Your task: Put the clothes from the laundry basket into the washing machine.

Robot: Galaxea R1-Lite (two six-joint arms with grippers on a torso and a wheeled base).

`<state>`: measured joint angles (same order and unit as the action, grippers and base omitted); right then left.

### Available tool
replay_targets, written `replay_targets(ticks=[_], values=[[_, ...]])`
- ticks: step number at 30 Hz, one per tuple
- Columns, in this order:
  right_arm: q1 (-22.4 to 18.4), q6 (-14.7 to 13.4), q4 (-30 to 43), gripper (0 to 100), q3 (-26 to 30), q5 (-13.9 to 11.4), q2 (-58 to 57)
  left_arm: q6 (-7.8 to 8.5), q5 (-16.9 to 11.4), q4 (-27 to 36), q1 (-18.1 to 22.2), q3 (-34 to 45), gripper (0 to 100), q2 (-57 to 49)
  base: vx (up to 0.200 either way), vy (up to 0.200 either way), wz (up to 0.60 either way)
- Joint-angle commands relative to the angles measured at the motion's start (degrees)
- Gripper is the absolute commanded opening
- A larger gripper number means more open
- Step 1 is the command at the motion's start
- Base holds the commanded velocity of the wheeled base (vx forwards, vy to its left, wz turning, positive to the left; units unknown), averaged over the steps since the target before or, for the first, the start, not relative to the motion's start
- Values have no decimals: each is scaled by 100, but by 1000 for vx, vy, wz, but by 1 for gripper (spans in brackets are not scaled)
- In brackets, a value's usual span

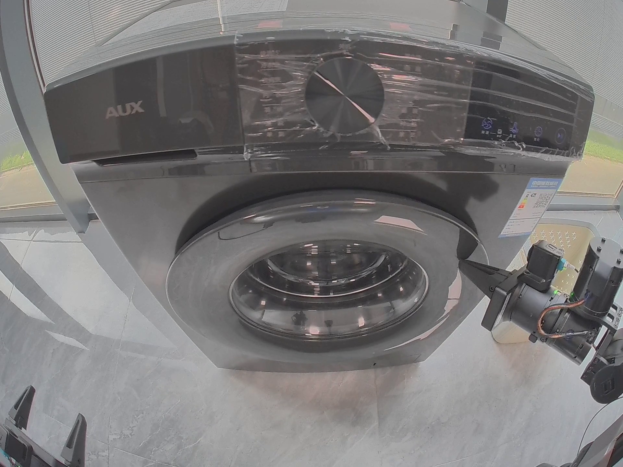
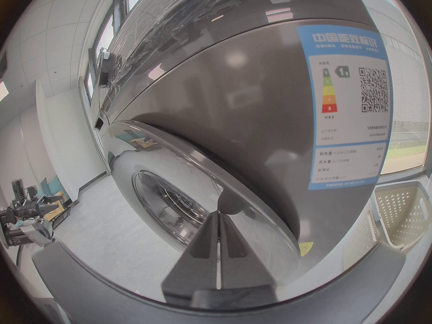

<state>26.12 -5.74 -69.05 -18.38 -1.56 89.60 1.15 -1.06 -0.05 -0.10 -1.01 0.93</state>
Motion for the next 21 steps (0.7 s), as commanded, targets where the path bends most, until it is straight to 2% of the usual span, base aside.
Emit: replay_targets(ticks=[1, 6, 8, 12, 15, 20, 21], values=[[-55, 3, -21, 0, 10, 156, -13, 0, 1, -4, 1, 92, 100, -93, 0, 0, 0], [15, 3, -3, 0, 168, 86, -48, 0, 1, -4, 1, 92, 100, -93, 0, 0, 0], [226, 20, -12, 0, 511, -169, -145, -27, 1, -4, 1, 92, 100, -93, 0, 0, 0], [534, 64, -12, 0, 1082, -371, -417, -35, 1, -4, 1, 92, 100, -93, 0, 0, 0], [666, 73, -12, 0, 1329, -371, -672, -35, 1, -4, 1, 92, 100, -93, 0, 0, 0], [666, 82, 40, 0, 1504, -371, -1173, -44, 1, -4, 1, 92, 100, -93, 0, 0, 0], [666, 82, 76, 100, 1548, -371, -1270, -44, 1, -4, 1, 92, 100, -93, 0, 0, 0]])
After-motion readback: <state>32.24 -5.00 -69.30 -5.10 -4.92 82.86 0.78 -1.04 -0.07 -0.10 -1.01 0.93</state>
